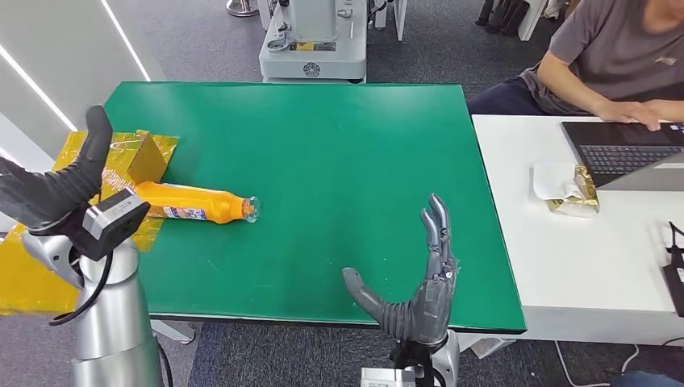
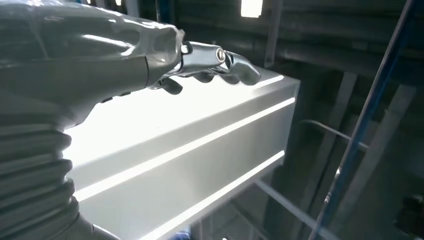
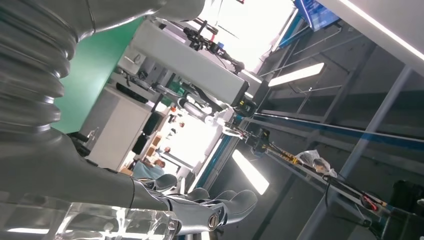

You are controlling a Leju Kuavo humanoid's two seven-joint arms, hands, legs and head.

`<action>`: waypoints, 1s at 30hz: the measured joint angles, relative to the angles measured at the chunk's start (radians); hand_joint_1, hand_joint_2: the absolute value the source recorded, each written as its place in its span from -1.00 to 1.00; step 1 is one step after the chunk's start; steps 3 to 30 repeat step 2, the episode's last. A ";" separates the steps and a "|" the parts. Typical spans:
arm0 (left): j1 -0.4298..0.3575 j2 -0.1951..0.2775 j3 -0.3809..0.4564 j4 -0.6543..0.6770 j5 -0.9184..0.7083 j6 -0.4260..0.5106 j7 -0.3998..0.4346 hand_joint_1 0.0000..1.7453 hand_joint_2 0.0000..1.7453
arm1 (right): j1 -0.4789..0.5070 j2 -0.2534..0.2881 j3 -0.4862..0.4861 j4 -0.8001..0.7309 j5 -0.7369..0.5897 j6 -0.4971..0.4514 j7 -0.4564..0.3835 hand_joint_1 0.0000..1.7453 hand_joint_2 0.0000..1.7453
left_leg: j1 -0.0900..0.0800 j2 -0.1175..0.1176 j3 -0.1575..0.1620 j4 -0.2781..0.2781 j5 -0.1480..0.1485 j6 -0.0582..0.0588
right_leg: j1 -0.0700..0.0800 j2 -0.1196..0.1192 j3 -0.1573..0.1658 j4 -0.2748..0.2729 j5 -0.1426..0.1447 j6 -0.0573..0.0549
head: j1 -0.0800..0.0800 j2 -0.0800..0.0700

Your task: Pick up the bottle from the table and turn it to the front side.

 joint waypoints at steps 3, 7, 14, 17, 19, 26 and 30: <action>0.008 -0.008 -0.041 0.026 0.114 -0.001 0.001 -1.00 1.00 | 0.000 0.000 0.000 0.000 0.003 0.000 0.000 -1.00 1.00 | 0.000 0.000 0.000 0.000 0.000 0.000 | 0.000 0.000 0.000 0.000 0.000 0.000 | 0.000 0.000; 0.008 -0.008 -0.041 0.026 0.114 -0.001 0.001 -1.00 1.00 | 0.000 0.000 0.000 0.000 0.003 0.000 0.000 -1.00 1.00 | 0.000 0.000 0.000 0.000 0.000 0.000 | 0.000 0.000 0.000 0.000 0.000 0.000 | 0.000 0.000; 0.008 -0.008 -0.041 0.026 0.114 -0.001 0.001 -1.00 1.00 | 0.000 0.000 0.000 0.000 0.003 0.000 0.000 -1.00 1.00 | 0.000 0.000 0.000 0.000 0.000 0.000 | 0.000 0.000 0.000 0.000 0.000 0.000 | 0.000 0.000; 0.008 -0.008 -0.041 0.026 0.114 -0.001 0.001 -1.00 1.00 | 0.000 0.000 0.000 0.000 0.003 0.000 0.000 -1.00 1.00 | 0.000 0.000 0.000 0.000 0.000 0.000 | 0.000 0.000 0.000 0.000 0.000 0.000 | 0.000 0.000; 0.008 -0.008 -0.041 0.026 0.114 -0.001 0.001 -1.00 1.00 | 0.000 0.000 0.000 0.000 0.003 0.000 0.000 -1.00 1.00 | 0.000 0.000 0.000 0.000 0.000 0.000 | 0.000 0.000 0.000 0.000 0.000 0.000 | 0.000 0.000; 0.008 -0.008 -0.041 0.026 0.114 -0.001 0.001 -1.00 1.00 | 0.000 0.000 0.000 0.000 0.003 0.000 0.000 -1.00 1.00 | 0.000 0.000 0.000 0.000 0.000 0.000 | 0.000 0.000 0.000 0.000 0.000 0.000 | 0.000 0.000; 0.008 -0.008 -0.041 0.026 0.114 -0.001 0.001 -1.00 1.00 | 0.000 0.000 0.000 0.000 0.003 0.000 0.000 -1.00 1.00 | 0.000 0.000 0.000 0.000 0.000 0.000 | 0.000 0.000 0.000 0.000 0.000 0.000 | 0.000 0.000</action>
